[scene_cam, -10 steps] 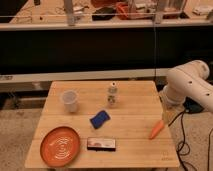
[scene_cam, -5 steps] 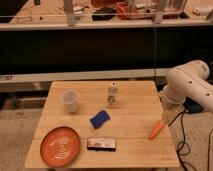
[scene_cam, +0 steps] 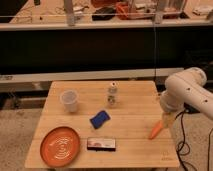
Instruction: Drag the pepper across the table
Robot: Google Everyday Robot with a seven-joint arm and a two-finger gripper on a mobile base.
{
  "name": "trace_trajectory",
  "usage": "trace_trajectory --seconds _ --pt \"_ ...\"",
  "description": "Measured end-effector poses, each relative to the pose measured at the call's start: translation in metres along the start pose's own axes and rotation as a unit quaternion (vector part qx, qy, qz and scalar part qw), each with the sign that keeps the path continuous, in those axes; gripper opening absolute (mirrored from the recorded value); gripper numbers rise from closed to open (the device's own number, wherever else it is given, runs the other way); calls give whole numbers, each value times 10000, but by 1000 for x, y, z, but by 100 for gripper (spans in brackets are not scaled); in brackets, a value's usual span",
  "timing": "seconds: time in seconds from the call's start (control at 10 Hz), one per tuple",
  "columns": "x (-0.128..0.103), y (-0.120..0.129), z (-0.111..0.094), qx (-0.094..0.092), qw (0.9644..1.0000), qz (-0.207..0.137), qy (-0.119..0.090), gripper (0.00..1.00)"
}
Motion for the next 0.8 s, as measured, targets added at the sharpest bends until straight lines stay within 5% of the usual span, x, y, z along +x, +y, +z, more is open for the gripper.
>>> trace_trajectory --seconds 0.8 --pt "-2 13 41 -19 9994 -291 -160 80"
